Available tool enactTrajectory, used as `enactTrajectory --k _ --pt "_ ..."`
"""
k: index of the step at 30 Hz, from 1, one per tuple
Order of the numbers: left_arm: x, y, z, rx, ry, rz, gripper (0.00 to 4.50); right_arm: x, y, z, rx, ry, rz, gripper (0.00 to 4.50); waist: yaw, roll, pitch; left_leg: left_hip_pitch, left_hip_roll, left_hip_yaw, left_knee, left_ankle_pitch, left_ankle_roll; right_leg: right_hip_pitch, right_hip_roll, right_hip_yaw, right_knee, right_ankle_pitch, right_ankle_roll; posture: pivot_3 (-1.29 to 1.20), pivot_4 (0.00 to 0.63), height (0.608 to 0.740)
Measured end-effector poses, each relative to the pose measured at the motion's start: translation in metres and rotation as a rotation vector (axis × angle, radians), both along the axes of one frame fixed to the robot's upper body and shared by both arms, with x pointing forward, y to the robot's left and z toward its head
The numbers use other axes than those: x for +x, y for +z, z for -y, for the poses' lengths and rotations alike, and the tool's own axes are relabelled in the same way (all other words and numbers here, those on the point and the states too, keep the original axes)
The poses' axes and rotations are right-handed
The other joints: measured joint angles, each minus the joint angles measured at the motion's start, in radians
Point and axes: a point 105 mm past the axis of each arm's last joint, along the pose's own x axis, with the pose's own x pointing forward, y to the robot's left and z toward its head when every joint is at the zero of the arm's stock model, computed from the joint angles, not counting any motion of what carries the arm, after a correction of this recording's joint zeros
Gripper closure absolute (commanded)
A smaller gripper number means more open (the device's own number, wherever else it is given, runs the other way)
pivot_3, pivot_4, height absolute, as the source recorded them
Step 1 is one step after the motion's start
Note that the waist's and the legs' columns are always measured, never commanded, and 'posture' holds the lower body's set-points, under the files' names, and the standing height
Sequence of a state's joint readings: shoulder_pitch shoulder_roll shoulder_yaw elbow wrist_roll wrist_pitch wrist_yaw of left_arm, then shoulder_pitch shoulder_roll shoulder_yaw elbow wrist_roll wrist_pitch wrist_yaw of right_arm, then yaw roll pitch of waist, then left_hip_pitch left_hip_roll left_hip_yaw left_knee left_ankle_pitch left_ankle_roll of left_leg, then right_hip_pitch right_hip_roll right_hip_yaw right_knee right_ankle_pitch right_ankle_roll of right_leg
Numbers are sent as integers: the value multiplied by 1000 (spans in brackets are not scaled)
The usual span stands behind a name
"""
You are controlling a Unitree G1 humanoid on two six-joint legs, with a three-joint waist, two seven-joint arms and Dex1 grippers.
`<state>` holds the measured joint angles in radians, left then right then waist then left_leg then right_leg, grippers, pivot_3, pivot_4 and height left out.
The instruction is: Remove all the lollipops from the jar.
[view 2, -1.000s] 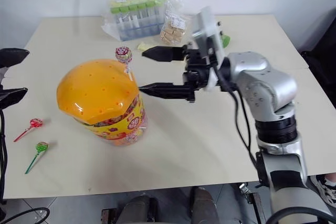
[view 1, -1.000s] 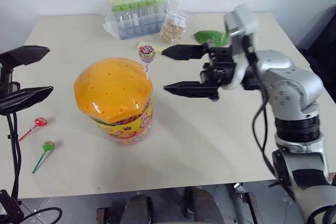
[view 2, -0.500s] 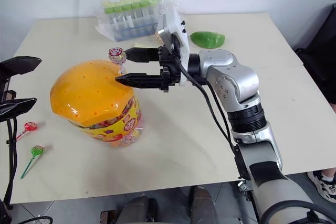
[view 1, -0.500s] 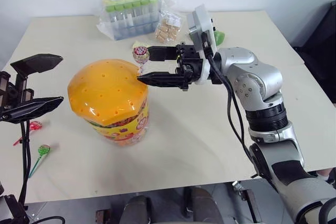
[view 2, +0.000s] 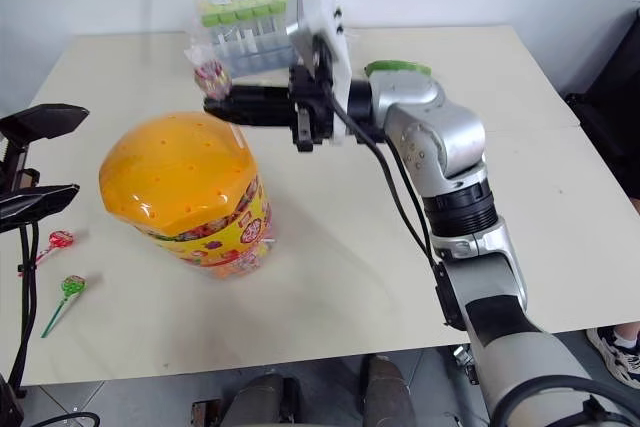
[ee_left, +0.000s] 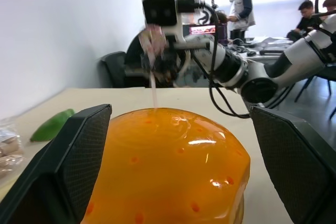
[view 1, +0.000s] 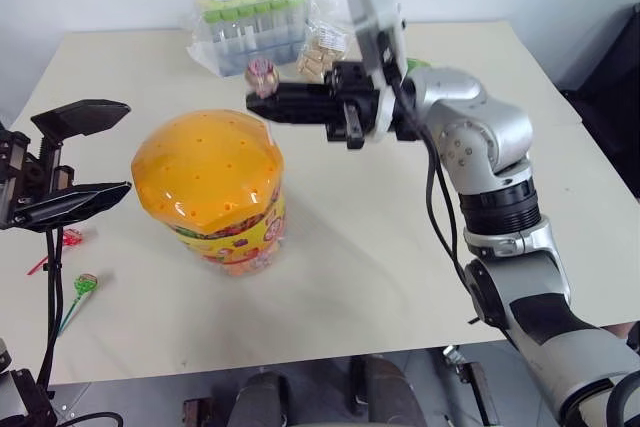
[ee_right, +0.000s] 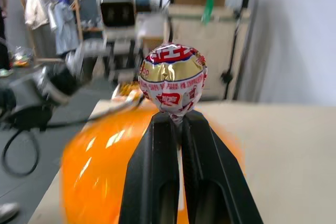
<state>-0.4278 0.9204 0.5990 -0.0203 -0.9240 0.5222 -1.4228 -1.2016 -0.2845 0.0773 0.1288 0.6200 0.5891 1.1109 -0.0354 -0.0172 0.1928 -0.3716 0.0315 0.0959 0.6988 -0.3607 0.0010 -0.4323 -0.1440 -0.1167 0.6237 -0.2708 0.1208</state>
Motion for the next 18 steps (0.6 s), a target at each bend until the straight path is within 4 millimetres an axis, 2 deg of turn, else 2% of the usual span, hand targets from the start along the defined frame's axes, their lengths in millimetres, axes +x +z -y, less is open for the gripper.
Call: enactTrajectory --k 2,5,8,11,14,18 --pt "2 1 1 1 -17 -6 0 1 10 5 31 -16 13 4467 0 0 0 0 0 0 0 0 0 0 0 0 0 0 0 0 150 740" --pt "3 2 1 18 -44 -12 0 13 19 20 38 -95 15 4467 3 0 0 0 0 0 0 0 0 0 0 0 0 0 0 0 150 740" --pt "4 7 1 35 -58 -7 0 32 30 54 -16 -282 21 4467 9 0 0 -1 0 0 0 0 0 0 0 0 -2 0 0 0 150 740" --pt "2 8 1 62 -64 -13 0 43 28 90 -66 -429 -18 4467 6 0 0 -1 0 0 -1 0 1 0 0 0 -3 0 0 0 150 740" --pt "1 9 0 88 -55 -32 0 52 3 121 -139 -544 -99 4467 1 0 0 -1 0 1 -2 0 1 -1 0 0 -3 0 0 0 150 740" --pt "-2 4 -8 125 -8 -103 0 60 -55 177 -289 -759 -273 4467 5 0 0 -1 0 2 -2 -1 1 -1 0 0 -4 0 0 0 150 740"
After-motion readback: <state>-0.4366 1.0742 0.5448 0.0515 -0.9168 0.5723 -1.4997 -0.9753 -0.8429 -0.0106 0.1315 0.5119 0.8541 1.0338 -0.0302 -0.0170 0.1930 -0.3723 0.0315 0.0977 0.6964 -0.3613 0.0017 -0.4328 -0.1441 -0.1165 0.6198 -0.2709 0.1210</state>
